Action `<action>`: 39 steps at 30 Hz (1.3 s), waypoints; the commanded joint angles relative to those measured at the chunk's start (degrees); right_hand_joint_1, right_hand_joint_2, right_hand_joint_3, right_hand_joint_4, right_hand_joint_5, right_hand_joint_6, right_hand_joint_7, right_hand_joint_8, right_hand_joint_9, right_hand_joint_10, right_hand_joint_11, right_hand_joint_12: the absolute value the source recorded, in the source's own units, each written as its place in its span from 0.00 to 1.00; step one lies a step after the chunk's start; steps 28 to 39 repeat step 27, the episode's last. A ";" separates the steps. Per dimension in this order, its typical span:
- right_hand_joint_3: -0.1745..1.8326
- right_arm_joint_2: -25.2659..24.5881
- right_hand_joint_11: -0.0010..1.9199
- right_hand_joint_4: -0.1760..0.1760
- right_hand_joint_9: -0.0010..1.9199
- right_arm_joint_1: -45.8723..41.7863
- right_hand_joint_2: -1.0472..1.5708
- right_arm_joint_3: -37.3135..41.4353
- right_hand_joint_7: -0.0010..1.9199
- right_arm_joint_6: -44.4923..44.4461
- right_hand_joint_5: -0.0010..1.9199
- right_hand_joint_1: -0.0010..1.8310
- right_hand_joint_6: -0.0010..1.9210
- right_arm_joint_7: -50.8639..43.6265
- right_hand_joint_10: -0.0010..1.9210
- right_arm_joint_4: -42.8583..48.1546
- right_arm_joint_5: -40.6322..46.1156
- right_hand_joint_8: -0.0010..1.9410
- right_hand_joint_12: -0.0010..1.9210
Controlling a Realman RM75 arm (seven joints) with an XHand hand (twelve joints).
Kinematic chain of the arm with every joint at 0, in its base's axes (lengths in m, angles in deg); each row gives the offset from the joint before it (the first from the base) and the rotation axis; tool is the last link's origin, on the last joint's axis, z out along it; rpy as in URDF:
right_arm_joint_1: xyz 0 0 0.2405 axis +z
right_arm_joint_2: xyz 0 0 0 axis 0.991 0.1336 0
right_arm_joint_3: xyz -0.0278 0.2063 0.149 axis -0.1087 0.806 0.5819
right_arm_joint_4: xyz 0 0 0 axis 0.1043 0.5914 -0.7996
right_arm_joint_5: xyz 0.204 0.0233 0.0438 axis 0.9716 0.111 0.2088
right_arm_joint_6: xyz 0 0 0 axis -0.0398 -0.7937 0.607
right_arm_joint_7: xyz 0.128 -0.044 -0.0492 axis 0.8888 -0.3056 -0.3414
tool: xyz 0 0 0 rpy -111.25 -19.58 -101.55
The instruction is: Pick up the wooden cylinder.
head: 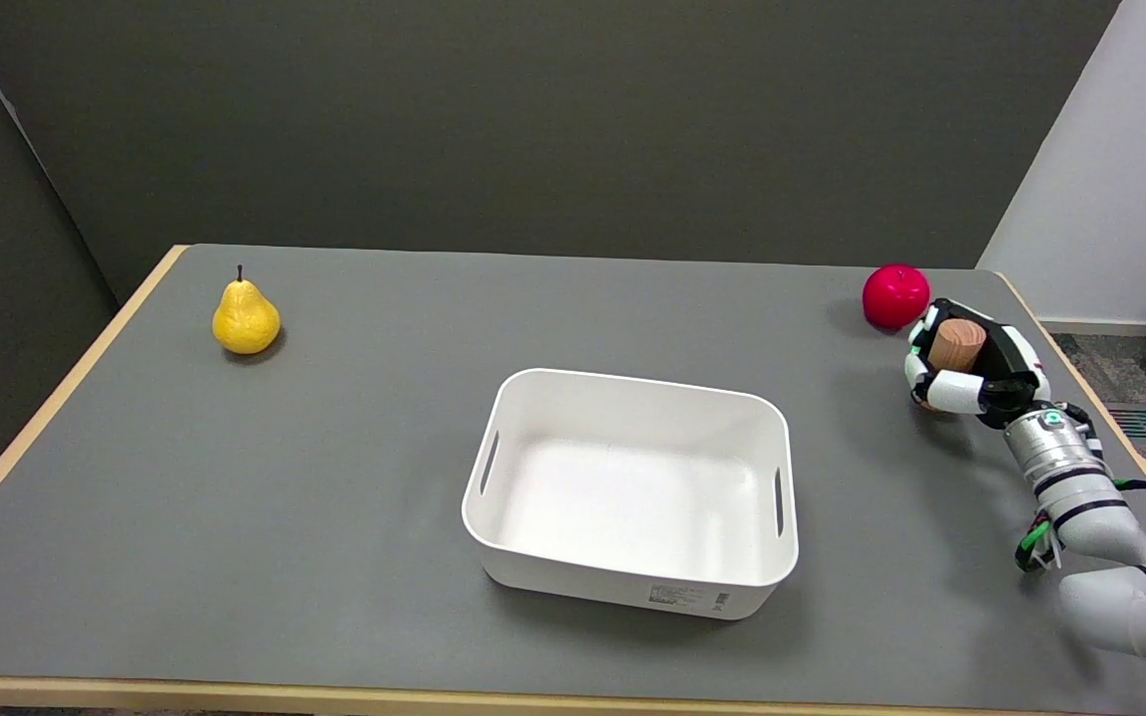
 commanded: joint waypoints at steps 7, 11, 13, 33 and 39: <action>0.60 0.50 0.32 0.38 0.46 4.05 0.66 0.41 0.41 -6.61 0.34 0.92 1.00 -0.05 0.93 1.01 -3.94 0.82 1.00; 0.61 0.76 0.33 0.38 0.47 4.49 0.66 0.46 0.42 -7.63 0.34 0.92 1.00 -0.05 0.93 3.46 -4.38 0.82 1.00; 0.61 1.06 0.33 0.38 0.47 4.46 0.65 0.46 0.42 -8.01 0.34 0.92 1.00 -0.05 0.93 6.02 -4.87 0.82 1.00; 0.63 1.59 0.35 0.37 0.48 4.22 0.65 -0.05 0.42 -7.57 0.35 0.92 1.00 -0.05 0.93 26.17 -10.69 0.81 1.00; 0.63 1.59 0.35 0.37 0.48 4.22 0.65 -0.05 0.42 -7.57 0.35 0.92 1.00 -0.05 0.93 26.17 -10.69 0.81 1.00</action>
